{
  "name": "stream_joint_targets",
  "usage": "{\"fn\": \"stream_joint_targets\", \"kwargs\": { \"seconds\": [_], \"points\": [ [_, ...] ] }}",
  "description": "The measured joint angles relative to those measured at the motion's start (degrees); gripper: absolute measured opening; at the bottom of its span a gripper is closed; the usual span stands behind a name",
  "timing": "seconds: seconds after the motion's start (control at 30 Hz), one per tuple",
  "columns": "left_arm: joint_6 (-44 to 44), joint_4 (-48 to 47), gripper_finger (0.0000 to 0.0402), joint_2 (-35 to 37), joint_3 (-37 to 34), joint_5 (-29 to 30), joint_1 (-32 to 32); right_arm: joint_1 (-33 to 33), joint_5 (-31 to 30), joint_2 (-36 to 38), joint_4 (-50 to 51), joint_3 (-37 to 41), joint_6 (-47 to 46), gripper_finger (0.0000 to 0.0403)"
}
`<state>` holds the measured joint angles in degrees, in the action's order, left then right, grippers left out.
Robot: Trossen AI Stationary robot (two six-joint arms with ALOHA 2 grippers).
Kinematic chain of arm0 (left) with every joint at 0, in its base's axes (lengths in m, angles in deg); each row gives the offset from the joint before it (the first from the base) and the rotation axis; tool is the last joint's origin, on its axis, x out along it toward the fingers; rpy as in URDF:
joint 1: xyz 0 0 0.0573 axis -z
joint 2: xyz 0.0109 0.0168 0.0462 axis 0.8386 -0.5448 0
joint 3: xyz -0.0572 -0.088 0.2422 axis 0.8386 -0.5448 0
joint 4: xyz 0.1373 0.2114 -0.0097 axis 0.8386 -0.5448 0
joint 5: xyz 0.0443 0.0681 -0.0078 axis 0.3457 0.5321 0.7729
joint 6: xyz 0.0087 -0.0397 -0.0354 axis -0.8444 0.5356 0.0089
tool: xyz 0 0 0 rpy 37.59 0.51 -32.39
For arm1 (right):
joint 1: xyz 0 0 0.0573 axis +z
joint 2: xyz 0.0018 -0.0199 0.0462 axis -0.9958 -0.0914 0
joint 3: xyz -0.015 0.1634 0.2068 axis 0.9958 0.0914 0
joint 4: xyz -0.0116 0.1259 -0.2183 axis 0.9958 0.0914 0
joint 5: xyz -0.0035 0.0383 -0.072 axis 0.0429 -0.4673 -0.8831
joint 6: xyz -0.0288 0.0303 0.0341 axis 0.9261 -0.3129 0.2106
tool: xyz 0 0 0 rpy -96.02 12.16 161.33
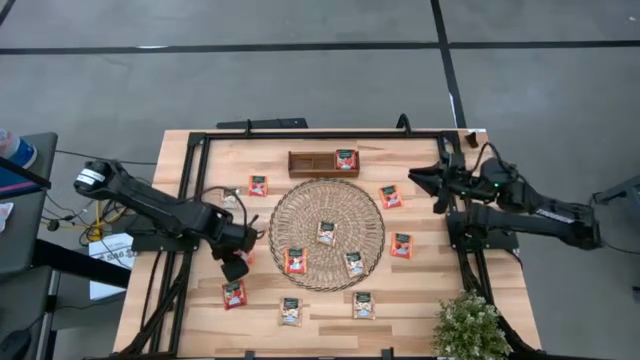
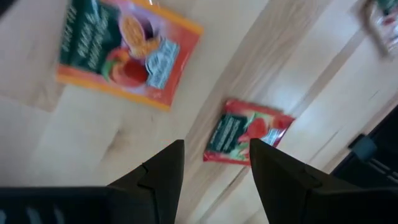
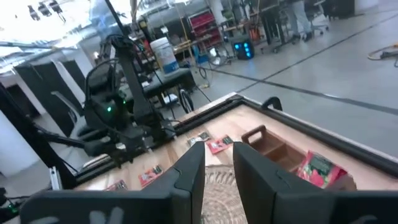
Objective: Pick & Place Tea
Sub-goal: Put the red tea bag into the right section of the wooden organizer
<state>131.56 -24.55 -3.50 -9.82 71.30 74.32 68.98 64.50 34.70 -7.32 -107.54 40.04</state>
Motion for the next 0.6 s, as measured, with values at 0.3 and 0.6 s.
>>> {"fn": "stream_joint_targets", "kwargs": {
  "seconds": [0.3,0.6],
  "points": [
    [8.84,3.51,0.0174,-3.85,-0.02,-0.01,10.55,0.0,0.22,7.27,0.31,3.3,-1.05,0.0077],
    [13.73,5.68,0.0174,-7.97,-0.04,6.48,18.2,0.0,0.37,8.38,1.99,3.37,0.4,0.0077]
  ]
}}
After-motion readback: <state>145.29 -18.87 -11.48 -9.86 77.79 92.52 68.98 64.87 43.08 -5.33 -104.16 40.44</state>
